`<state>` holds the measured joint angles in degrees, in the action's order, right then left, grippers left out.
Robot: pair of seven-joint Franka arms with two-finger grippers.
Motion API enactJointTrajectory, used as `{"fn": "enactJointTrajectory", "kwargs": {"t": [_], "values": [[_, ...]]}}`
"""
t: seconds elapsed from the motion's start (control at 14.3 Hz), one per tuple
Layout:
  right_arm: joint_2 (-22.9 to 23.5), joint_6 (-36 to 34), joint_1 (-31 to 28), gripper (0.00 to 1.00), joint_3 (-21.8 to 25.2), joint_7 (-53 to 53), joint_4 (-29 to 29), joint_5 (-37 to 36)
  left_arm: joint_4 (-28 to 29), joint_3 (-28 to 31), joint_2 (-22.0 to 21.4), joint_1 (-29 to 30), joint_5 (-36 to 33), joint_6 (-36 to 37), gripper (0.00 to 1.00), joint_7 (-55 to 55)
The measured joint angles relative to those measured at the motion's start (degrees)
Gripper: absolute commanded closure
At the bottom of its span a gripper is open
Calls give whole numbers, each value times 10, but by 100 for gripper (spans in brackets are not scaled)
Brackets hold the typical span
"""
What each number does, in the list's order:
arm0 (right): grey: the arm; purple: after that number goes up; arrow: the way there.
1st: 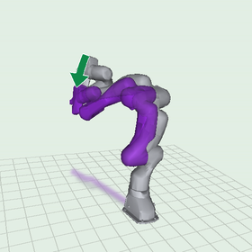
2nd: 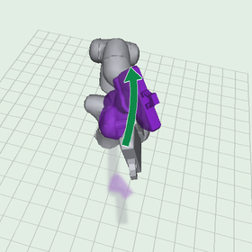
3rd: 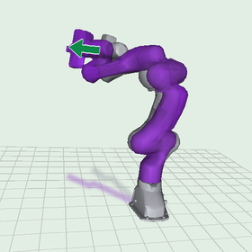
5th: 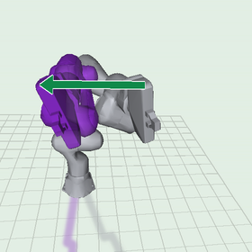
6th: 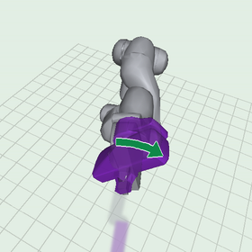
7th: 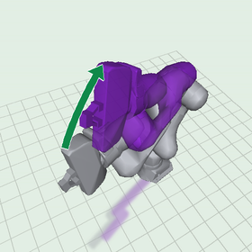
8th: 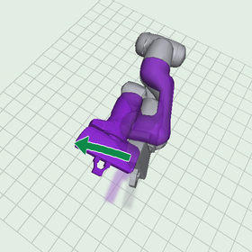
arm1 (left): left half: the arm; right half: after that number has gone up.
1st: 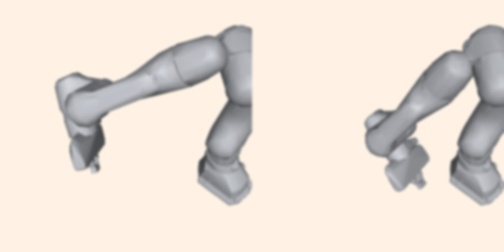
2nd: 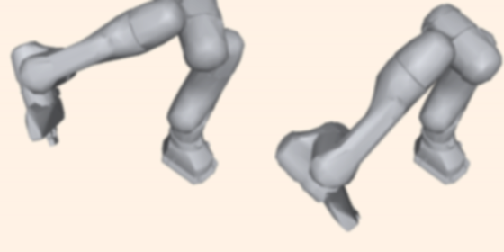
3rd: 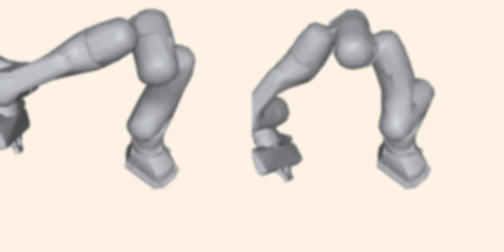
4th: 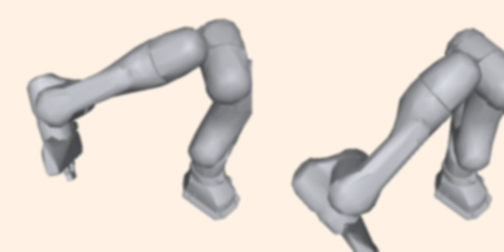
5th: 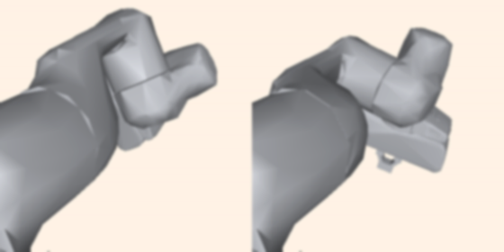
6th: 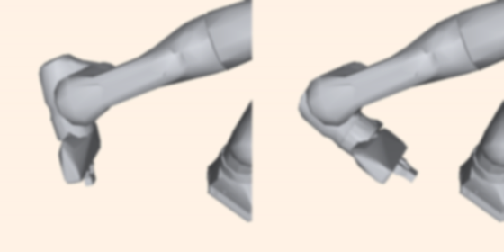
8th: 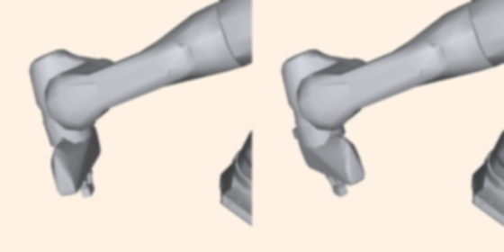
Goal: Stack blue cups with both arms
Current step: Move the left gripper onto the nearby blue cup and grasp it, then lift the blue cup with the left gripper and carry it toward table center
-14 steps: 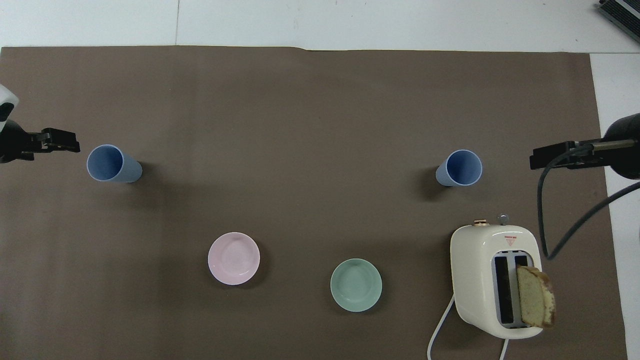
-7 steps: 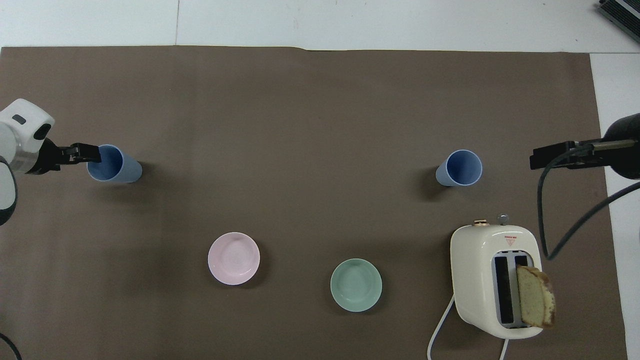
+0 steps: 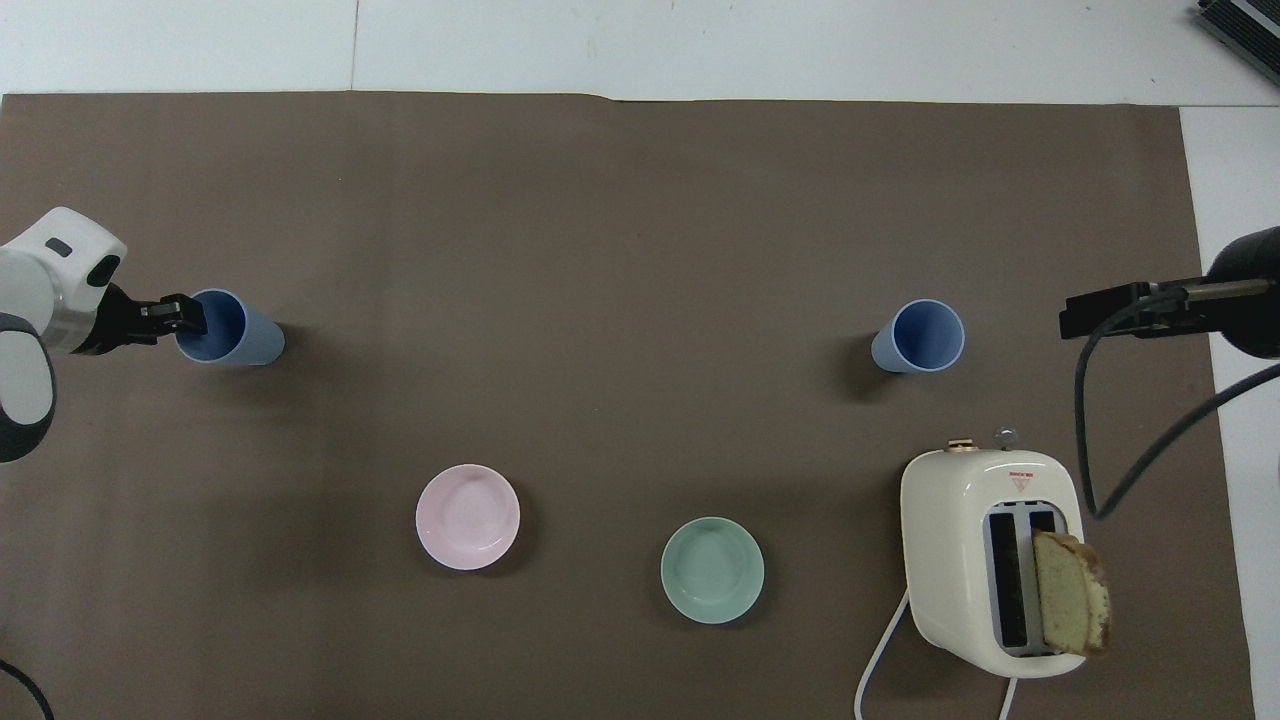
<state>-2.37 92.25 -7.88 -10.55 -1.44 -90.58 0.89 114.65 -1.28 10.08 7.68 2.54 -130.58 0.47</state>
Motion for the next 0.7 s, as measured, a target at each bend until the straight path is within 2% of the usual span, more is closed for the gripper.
{"fn": "enactJointTrajectory", "kwargs": {"t": [0.21,0.42,0.56,0.7], "values": [[0,0,0,0,0,0,0,0,-3,-2,-1,0,32,-1,100,0],[0,0,0,0,0,0,0,0,-21,-5,-1,-3,36,-1,100,2],[0,0,0,0,0,0,0,0,-58,-9,-3,-7,38,25,100,17],[0,0,0,0,0,0,0,0,-119,-12,-7,-24,38,90,100,59]]}}
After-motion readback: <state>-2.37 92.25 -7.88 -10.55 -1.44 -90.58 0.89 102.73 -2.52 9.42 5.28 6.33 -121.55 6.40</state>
